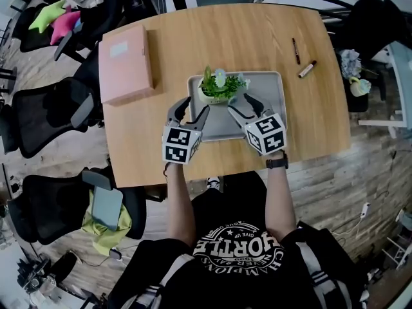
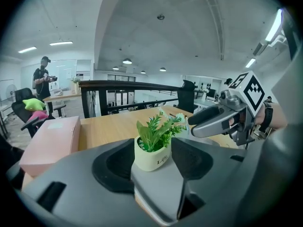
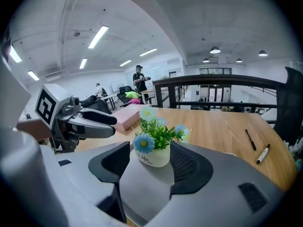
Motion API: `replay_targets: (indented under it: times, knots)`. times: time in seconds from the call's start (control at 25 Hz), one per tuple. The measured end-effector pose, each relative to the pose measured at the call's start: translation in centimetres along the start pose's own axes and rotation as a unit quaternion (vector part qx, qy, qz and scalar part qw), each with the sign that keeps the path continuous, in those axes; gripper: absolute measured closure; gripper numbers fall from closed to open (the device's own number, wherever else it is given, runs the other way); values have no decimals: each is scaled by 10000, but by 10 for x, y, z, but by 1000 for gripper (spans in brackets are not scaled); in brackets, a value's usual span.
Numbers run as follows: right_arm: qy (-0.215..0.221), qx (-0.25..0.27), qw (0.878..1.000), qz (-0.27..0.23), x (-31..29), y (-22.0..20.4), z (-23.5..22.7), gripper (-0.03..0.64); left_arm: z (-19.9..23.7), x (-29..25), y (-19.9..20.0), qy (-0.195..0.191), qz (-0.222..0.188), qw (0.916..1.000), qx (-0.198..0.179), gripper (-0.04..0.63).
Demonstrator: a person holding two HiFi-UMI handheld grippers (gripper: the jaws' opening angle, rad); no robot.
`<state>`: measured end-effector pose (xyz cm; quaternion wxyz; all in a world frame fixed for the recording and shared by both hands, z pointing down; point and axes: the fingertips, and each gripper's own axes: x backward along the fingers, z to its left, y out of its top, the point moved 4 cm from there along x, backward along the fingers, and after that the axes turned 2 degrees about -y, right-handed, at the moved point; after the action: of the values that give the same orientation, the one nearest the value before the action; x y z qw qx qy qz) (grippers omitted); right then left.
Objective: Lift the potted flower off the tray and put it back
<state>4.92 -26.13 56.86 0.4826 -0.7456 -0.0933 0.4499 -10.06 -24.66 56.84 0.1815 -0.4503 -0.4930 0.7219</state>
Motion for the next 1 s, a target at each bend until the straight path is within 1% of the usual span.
replay_targets:
  times: [0.12, 0.36, 0.56, 0.72, 1.0]
  knots:
    - [63, 78, 9999, 75, -5, -3, -5, 342, 3, -6, -4, -48, 112, 9999, -96, 330]
    - [227, 184, 9994, 179, -17, -7, -15, 324, 7, -19, -6, -205, 165, 9996, -75, 301]
    - [415, 300, 9983, 275, -26, -13, -22, 301, 8, -28, -14, -342, 366, 9987, -109, 270]
    - [464, 312, 9978, 360, -33, -17, -26, 290, 7, -33, -17, -478, 605, 9968, -232, 250]
    - [553, 336, 9967, 494, -49, -25, -28, 290, 10, -44, -25, -499, 713, 9950, -489, 242]
